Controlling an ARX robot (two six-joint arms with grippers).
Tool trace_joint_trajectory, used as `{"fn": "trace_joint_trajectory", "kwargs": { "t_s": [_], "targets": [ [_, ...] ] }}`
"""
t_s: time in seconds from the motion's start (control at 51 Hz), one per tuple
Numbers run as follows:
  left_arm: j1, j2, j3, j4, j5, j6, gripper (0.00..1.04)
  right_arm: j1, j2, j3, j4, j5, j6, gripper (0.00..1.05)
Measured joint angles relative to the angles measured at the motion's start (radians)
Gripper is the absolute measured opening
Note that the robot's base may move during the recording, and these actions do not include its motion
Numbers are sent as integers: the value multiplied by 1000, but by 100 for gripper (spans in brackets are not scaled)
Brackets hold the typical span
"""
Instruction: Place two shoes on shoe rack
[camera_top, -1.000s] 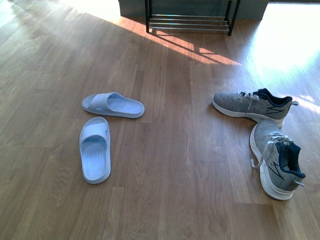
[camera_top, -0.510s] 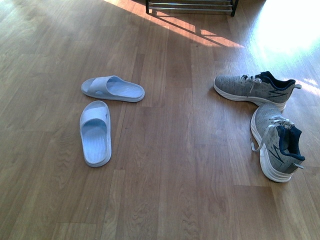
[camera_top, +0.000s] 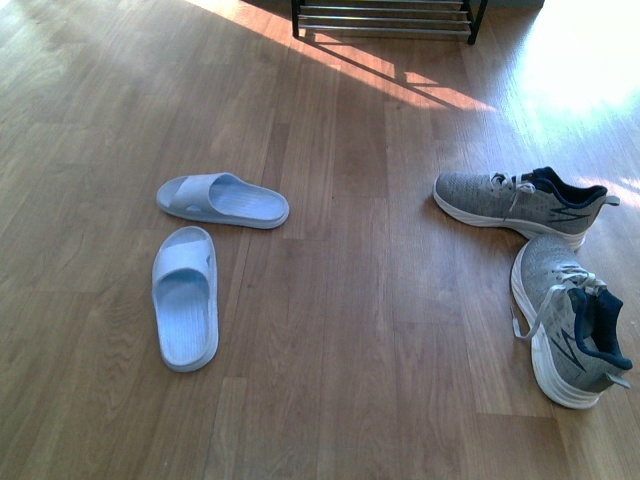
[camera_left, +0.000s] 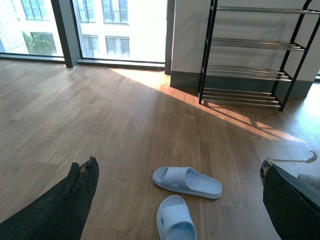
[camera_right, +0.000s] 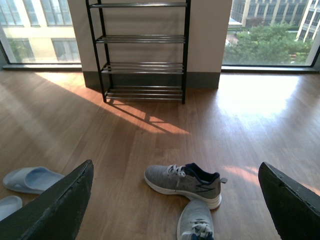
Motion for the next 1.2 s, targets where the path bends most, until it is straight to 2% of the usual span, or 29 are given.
{"fn": "trace_joint_trajectory", "kwargs": {
  "t_s": [0.706, 0.745, 0.784, 0.843, 0.922, 1.098, 1.196],
  "targets": [
    [0, 0, 0, 0, 0, 0, 95, 0, 0, 0, 0, 1, 0, 96],
    [0, 0, 0, 0, 0, 0, 95, -9, 10, 2, -4, -33, 10, 96],
    [0, 0, 0, 0, 0, 0, 95, -39, 64, 4, 17, -111, 27, 96],
    [0, 0, 0, 0, 0, 0, 95, -95, 258, 17, 131, -186, 30, 96],
    [0, 0, 0, 0, 0, 0, 95, -146, 527, 51, 283, -222, 16, 96],
    [0, 0, 0, 0, 0, 0, 95, -223, 1437, 179, 777, -201, -126, 96],
    [0, 0, 0, 0, 0, 0, 95, -251, 1874, 265, 933, -165, -212, 96]
  ]
}}
